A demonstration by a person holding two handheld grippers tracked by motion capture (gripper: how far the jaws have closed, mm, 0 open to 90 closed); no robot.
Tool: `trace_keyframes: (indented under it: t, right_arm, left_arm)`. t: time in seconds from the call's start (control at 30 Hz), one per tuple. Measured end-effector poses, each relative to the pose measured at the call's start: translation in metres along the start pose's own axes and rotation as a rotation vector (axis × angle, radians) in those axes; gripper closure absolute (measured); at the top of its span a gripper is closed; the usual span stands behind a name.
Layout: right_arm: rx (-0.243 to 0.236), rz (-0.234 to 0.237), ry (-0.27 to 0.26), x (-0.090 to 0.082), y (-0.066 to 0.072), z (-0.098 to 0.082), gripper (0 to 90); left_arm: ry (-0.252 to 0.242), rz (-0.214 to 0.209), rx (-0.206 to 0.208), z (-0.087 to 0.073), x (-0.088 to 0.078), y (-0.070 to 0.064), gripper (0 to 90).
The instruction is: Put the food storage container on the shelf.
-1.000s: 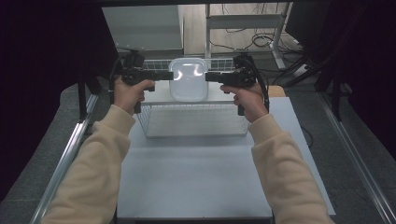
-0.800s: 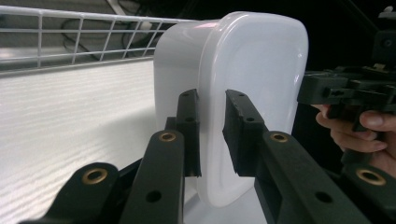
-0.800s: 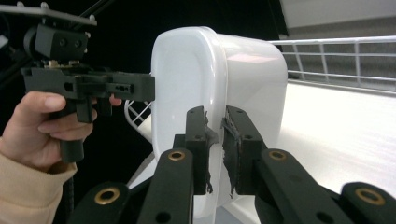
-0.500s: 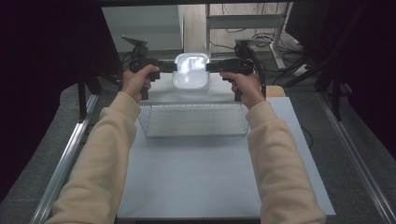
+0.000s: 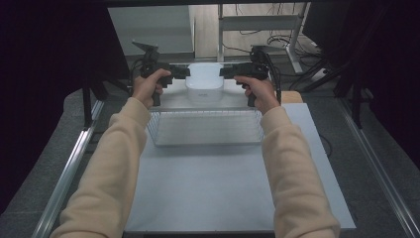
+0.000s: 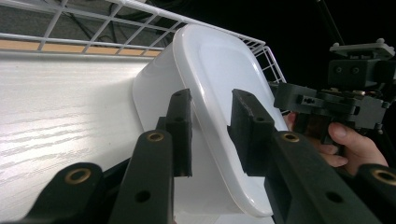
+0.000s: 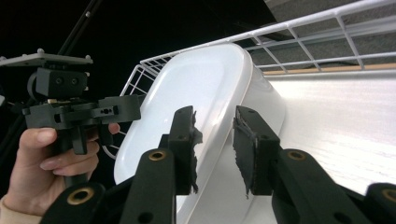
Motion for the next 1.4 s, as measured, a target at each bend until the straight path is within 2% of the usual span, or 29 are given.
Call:
trace_keyframes:
  t: [0.07, 0.1, 0.17, 0.2, 0.23, 0.3, 0.37, 0.5, 0.53, 0.57, 0.63, 0.67, 0.7, 0.83, 0.87, 0.9, 0.93, 0.97, 1.0, 1.03, 1.1, 1.13, 1.17, 1.2, 1.23, 1.27, 1.3, 1.33, 1.4]
  right_arm:
    - [-0.012, 0.000, 0.001, 0.000, 0.001, 0.000, 63.1]
    - [-0.050, 0.000, -0.025, -0.002, 0.006, 0.001, 46.4]
    - [-0.123, -0.024, -0.047, -0.006, 0.013, 0.001, 37.0]
    - [-0.123, -0.024, -0.047, -0.006, 0.013, 0.001, 37.0]
    - [-0.196, -0.065, -0.056, -0.013, 0.019, -0.002, 30.7]
    - [-0.233, -0.074, -0.059, -0.022, 0.025, -0.006, 28.2]
    - [-0.262, -0.056, -0.074, -0.033, 0.029, -0.013, 28.0]
    - [-0.333, -0.066, -0.080, -0.053, 0.032, -0.034, 27.5]
    - [-0.354, -0.069, -0.078, -0.058, 0.032, -0.041, 26.7]
    - [-0.373, -0.064, -0.078, -0.063, 0.033, -0.049, 26.1]
    - [-0.424, -0.065, -0.073, -0.073, 0.035, -0.067, 25.4]
    - [-0.424, -0.065, -0.073, -0.073, 0.035, -0.067, 25.4]
    - [-0.475, -0.085, -0.072, -0.081, 0.035, -0.085, 25.3]
    - [-0.541, -0.091, -0.075, -0.096, 0.034, -0.115, 25.3]
    - [-0.551, -0.093, -0.074, -0.098, 0.033, -0.123, 25.3]
    - [-0.566, -0.097, -0.076, -0.100, 0.032, -0.128, 25.2]
    - [-0.566, -0.097, -0.076, -0.100, 0.032, -0.128, 25.2]
    - [-0.592, -0.114, -0.076, -0.106, 0.027, -0.146, 25.2]
    - [-0.597, -0.121, -0.073, -0.108, 0.024, -0.152, 25.2]
    - [-0.602, -0.123, -0.073, -0.111, 0.019, -0.162, 25.2]
    - [-0.600, -0.137, -0.062, -0.114, 0.009, -0.178, 25.1]
    - [-0.600, -0.137, -0.062, -0.114, 0.009, -0.178, 25.1]
    - [-0.602, -0.157, -0.050, -0.116, -0.003, -0.193, 24.9]
    - [-0.602, -0.157, -0.050, -0.116, -0.003, -0.193, 24.9]
    - [-0.597, -0.176, -0.034, -0.118, -0.016, -0.208, 24.4]
    - [-0.597, -0.176, -0.034, -0.118, -0.016, -0.208, 24.4]
    - [-0.581, -0.184, -0.036, -0.122, -0.029, -0.222, 24.3]
    - [-0.566, -0.184, -0.041, -0.123, -0.035, -0.229, 24.3]
    - [-0.537, -0.191, -0.025, -0.125, -0.050, -0.244, 24.1]
  left_arm:
    - [-0.018, 0.014, 0.017, 0.001, 0.000, -0.001, 64.7]
    - [-0.068, 0.059, 0.080, 0.002, -0.004, -0.008, 58.5]
    - [-0.101, 0.100, 0.134, 0.001, -0.009, -0.014, 47.4]
    - [-0.101, 0.100, 0.134, 0.001, -0.009, -0.014, 42.9]
    - [-0.130, 0.129, 0.179, -0.002, -0.016, -0.020, 40.3]
    - [-0.145, 0.160, 0.236, -0.008, -0.026, -0.024, 38.2]
    - [-0.152, 0.156, 0.280, -0.018, -0.036, -0.029, 36.2]
    - [-0.161, 0.149, 0.361, -0.048, -0.054, -0.036, 35.2]
    - [-0.161, 0.149, 0.361, -0.048, -0.054, -0.036, 35.1]
    - [-0.168, 0.164, 0.402, -0.066, -0.061, -0.036, 35.1]
    - [-0.173, 0.179, 0.434, -0.084, -0.068, -0.034, 34.6]
    - [-0.173, 0.179, 0.434, -0.084, -0.068, -0.034, 34.4]
    - [-0.169, 0.191, 0.461, -0.102, -0.073, -0.031, 33.9]
    - [-0.169, 0.190, 0.472, -0.135, -0.078, -0.022, 32.0]
    - [-0.169, 0.190, 0.472, -0.135, -0.078, -0.022, 31.5]
    - [-0.164, 0.202, 0.481, -0.151, -0.079, -0.015, 31.1]
    - [-0.164, 0.202, 0.481, -0.151, -0.079, -0.015, 30.6]
    - [-0.158, 0.203, 0.475, -0.168, -0.079, -0.009, 30.3]
    - [-0.158, 0.203, 0.475, -0.168, -0.079, -0.009, 30.0]
    - [-0.136, 0.208, 0.472, -0.190, -0.077, 0.002, 29.9]
    - [-0.105, 0.244, 0.472, -0.208, -0.074, 0.016, 30.5]
    - [-0.105, 0.244, 0.472, -0.208, -0.074, 0.016, 31.5]
    - [-0.074, 0.268, 0.464, -0.224, -0.070, 0.029, 31.7]
    - [-0.074, 0.268, 0.464, -0.224, -0.070, 0.029, 31.8]
    - [-0.056, 0.278, 0.444, -0.238, -0.068, 0.041, 31.7]
    - [-0.056, 0.278, 0.444, -0.238, -0.068, 0.041, 31.8]
    - [-0.041, 0.272, 0.419, -0.251, -0.065, 0.051, 31.8]
    - [-0.041, 0.272, 0.419, -0.251, -0.065, 0.051, 31.7]
    - [-0.015, 0.308, 0.413, -0.268, -0.062, 0.064, 31.6]
Point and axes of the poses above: each handheld gripper's, and its own axes: x roughly forward along the jaws, z roughly out of its top, y roughly to its left, the point moved 8 cm from there along x, roughly forward along the jaws, and after that the axes turned 4 degrees about z, right-handed, at the moved point
